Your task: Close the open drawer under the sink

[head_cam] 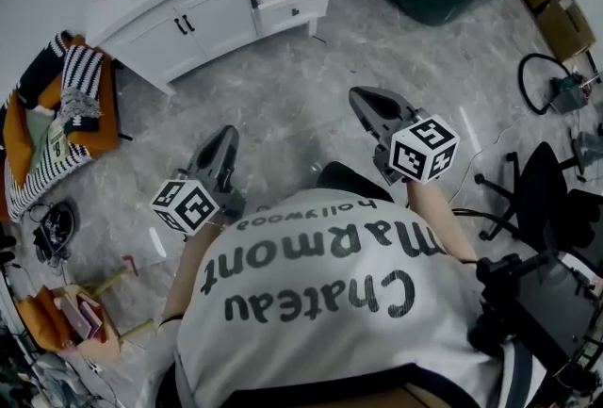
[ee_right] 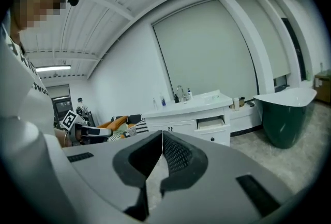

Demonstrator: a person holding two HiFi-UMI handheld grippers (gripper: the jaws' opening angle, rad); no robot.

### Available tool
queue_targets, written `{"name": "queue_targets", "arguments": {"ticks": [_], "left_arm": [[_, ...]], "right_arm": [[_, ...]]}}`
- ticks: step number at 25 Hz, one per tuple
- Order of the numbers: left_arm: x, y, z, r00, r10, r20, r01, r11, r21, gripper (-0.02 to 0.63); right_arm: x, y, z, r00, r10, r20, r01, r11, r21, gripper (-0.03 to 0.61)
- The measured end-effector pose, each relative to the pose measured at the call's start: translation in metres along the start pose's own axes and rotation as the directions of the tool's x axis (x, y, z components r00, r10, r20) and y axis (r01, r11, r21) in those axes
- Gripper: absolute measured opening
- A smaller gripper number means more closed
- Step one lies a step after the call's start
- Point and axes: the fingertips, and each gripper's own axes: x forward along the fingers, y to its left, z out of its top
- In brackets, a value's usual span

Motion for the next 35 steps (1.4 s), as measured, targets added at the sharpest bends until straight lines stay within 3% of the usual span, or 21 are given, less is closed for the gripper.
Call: {"name": "queue_targets", "arguments": {"ticks": [9,15,20,23,28,35], "left_arm": [[0.008,0.023,0.012,0.996,0.084,0.022,-0.083,0.996,-0.021,0.008],[0.028,0.04,0.028,0.991,0.127,0.047,-0.125,0.992,-0.035,0.008],[0.069,0.05,0.039,0.989,0.143,0.039,-0.142,0.989,-0.029,0.008],[0.095,0.056,0.05,0.989,0.139,0.045,-0.138,0.99,-0.028,0.008],[0.13,0.069,0.066,0.987,0.147,0.064,-0.143,0.987,-0.066,0.008],[0.172,0.08,0.08,0.984,0.166,0.063,-0.16,0.983,-0.09,0.008]], "right_arm": [[0.033,-0.034,-0.002,1.0,0.016,-0.018,-0.014,0.993,0.119,0.011],[0.077,-0.053,0.01,0.996,0.073,-0.042,-0.069,0.993,0.097,0.011],[0.111,-0.085,0.018,0.993,0.105,-0.053,-0.097,0.985,0.14,0.011],[0.13,-0.103,0.021,0.991,0.11,-0.072,-0.099,0.985,0.141,0.011],[0.156,-0.133,0.031,0.986,0.112,-0.126,-0.106,0.993,0.059,0.011],[0.184,-0.177,0.045,0.983,0.116,-0.145,-0.103,0.99,0.095,0.011]]}}
